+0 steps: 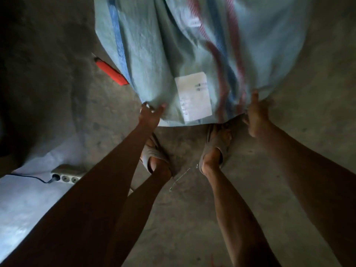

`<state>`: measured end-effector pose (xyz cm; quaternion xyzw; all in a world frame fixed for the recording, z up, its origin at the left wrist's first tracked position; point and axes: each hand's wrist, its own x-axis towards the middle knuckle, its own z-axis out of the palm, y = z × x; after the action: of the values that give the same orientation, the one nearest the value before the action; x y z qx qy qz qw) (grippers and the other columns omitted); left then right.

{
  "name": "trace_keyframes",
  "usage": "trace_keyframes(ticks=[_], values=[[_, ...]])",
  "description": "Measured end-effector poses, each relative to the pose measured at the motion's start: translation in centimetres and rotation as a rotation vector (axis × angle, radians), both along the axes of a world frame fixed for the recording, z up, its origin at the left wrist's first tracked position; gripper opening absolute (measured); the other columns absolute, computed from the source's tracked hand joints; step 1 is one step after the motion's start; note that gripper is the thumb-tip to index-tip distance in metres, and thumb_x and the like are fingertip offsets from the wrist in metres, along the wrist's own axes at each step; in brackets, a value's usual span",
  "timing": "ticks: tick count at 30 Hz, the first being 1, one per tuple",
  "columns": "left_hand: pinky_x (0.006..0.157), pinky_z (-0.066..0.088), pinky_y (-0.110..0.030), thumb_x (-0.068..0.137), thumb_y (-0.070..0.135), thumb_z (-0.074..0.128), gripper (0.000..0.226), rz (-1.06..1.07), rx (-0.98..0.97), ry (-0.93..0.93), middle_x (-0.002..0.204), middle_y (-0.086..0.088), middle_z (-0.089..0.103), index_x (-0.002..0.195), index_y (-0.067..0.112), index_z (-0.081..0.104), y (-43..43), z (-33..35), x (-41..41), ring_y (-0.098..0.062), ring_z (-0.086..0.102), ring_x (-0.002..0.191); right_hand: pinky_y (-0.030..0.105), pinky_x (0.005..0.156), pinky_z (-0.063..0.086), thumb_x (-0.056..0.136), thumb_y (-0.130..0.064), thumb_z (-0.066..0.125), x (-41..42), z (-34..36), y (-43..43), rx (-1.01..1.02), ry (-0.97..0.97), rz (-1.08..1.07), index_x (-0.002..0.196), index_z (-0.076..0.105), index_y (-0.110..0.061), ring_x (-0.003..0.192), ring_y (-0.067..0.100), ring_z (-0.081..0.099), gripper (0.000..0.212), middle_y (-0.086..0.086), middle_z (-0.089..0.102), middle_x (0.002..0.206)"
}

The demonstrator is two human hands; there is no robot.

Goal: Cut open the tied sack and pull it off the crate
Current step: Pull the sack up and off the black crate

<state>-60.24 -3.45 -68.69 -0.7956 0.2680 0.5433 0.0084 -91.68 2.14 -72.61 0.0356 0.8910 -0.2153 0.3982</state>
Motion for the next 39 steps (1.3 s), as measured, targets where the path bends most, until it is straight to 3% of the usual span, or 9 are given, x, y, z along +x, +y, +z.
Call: trace_keyframes(ticks=[3,6,12,15,19,23,27,32,39], values=[[0.106,0.048,-0.038,0.078,0.044,0.079,0.079,-0.016,-0.012,-0.128,0.135,-0.013,0.060,0.137,0.001,0.049,-1.2,-2.9,-1.1,-0.029,0.059,0.124,0.041,0.102,0.050,0.057,-0.096,0.049,1.4,-1.2,-1.5,-0.051,0.155,-0.024,0.139,0.036,-0.010,0.119,0.033,0.062,0.119,0.019,0.055,0.139],[0.103,0.048,-0.040,0.089,0.050,0.064,0.067,-0.108,0.006,-0.225,0.135,-0.023,0.060,0.132,-0.001,0.054,-1.5,-4.4,-1.2,-0.037,0.057,0.126,0.036,0.093,0.045,0.101,-0.052,0.039,2.2,2.1,-2.3,0.039,0.428,0.385,0.145,0.037,0.004,0.120,0.038,0.059,0.072,0.027,0.058,0.135],[0.090,0.046,-0.037,0.103,0.037,0.048,0.050,-0.174,0.014,-0.172,0.127,-0.028,0.063,0.121,-0.007,0.064,-1.3,0.7,-2.5,-0.038,0.061,0.117,0.040,0.071,0.045,0.107,-0.031,0.031,-1.5,7.1,-2.0,0.113,0.487,1.008,0.102,0.064,0.011,0.091,0.046,0.066,0.054,0.034,0.068,0.097],[0.056,0.041,-0.033,0.101,0.029,0.054,0.039,0.061,-0.063,-0.099,0.109,-0.020,0.062,0.124,-0.001,0.062,-3.3,4.4,-3.7,-0.025,0.058,0.093,0.047,0.072,0.040,0.104,-0.026,0.033,-1.9,11.9,-4.7,-0.023,0.523,1.091,0.091,0.064,0.018,0.089,0.052,0.063,0.056,0.042,0.064,0.096],[0.043,0.037,-0.019,0.100,0.026,0.052,0.031,0.214,-0.209,0.139,0.065,-0.003,0.061,0.072,0.015,0.061,-9.8,6.7,-8.5,-0.014,0.056,0.051,0.042,0.075,0.031,0.106,-0.028,0.031,-0.6,14.8,-12.5,-0.171,0.571,1.055,0.101,0.068,0.011,0.100,0.044,0.063,0.054,0.035,0.066,0.108],[0.081,0.056,-0.036,0.094,0.026,0.049,0.039,0.044,-0.115,0.166,0.117,-0.022,0.071,0.116,-0.002,0.067,-12.7,4.2,-11.7,-0.034,0.069,0.108,0.042,0.090,0.043,0.103,-0.033,0.031,2.3,8.7,-16.2,-0.077,0.333,1.126,0.122,0.062,0.000,0.117,0.042,0.058,0.049,0.027,0.062,0.127],[0.102,0.050,-0.041,0.090,0.023,0.059,0.040,-0.295,-0.094,-0.031,0.128,-0.025,0.065,0.122,-0.001,0.066,-8.8,2.0,-10.7,-0.038,0.061,0.120,0.057,0.072,0.051,0.079,-0.025,0.029,1.5,4.3,-10.3,-0.091,0.228,1.434,0.089,0.069,0.010,0.082,0.056,0.063,0.054,0.037,0.066,0.089],[0.085,0.051,-0.042,0.083,0.019,0.060,0.031,-0.607,-0.317,-0.222,0.105,-0.031,0.069,0.102,0.004,0.078,-1.3,0.9,-6.3,-0.044,0.065,0.100,0.039,0.088,0.049,0.080,-0.030,0.038,-3.0,4.0,-3.9,-0.058,0.101,1.291,0.114,0.073,-0.004,0.106,0.041,0.065,0.055,0.024,0.071,0.113],[0.102,0.037,-0.042,0.074,0.012,0.083,0.057,-0.152,-0.042,-0.508,0.130,-0.025,0.052,0.124,0.008,0.056,3.7,-1.1,-3.4,-0.042,0.044,0.126,0.038,0.105,0.035,0.100,-0.008,0.045,-10.3,3.1,-4.9,0.125,0.242,0.741,0.132,0.054,0.005,0.128,0.038,0.051,0.036,0.024,0.056,0.136]])
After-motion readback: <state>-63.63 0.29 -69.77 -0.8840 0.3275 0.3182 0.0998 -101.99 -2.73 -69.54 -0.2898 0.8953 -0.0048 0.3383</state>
